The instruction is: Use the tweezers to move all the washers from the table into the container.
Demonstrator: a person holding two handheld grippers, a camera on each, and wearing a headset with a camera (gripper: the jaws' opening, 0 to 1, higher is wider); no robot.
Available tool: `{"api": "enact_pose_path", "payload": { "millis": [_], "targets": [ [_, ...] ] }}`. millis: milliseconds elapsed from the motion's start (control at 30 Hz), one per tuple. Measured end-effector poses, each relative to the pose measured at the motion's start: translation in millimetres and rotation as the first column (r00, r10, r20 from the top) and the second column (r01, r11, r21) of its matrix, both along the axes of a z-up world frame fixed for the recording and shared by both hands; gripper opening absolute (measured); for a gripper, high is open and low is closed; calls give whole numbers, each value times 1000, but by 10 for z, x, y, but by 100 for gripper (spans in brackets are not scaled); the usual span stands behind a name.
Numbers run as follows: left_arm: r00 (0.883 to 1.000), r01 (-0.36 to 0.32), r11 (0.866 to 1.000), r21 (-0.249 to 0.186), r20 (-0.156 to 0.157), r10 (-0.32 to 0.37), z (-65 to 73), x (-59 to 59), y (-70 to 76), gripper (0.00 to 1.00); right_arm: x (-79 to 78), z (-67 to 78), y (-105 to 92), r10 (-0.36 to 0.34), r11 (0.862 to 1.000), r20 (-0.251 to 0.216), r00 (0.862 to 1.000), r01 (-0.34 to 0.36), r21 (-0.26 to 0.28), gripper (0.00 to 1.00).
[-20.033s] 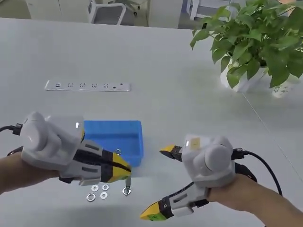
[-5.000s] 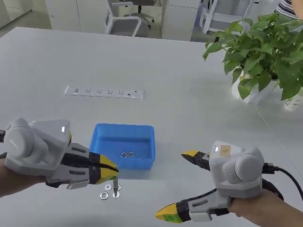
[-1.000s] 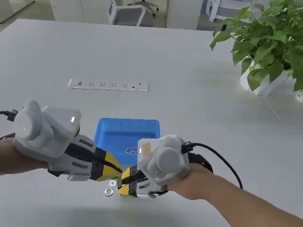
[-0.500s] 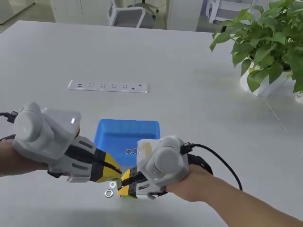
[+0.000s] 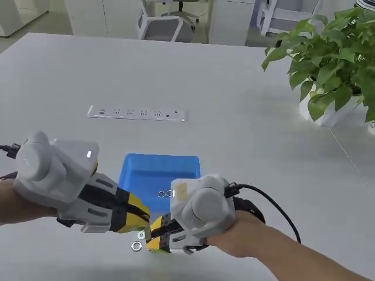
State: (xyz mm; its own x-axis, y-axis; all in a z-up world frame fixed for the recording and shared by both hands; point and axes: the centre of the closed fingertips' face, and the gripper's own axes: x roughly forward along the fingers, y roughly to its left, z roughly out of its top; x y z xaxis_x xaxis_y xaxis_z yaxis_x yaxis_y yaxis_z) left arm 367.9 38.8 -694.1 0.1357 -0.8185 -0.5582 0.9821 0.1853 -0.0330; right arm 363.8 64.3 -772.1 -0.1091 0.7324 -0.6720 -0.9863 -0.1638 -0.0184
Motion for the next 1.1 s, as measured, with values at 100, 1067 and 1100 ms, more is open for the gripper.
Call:
{"api": "enact_pose_path", "payload": {
  "millis": [100,1067,1100],
  "targets": [
    [1000,-20,1000,-4,-3,20,25,11,29,19,-7,35,-3,7,1000,7,1000,-7,-4,8],
    [958,-287,954,-85,-14,287,66,-11,331,68,164,499,-30,7,999,41,999,-9,38,8],
    [957,-290,953,-88,-1,291,69,-18,341,68,177,513,-29,6,999,43,999,-7,40,8]
  ]
}}
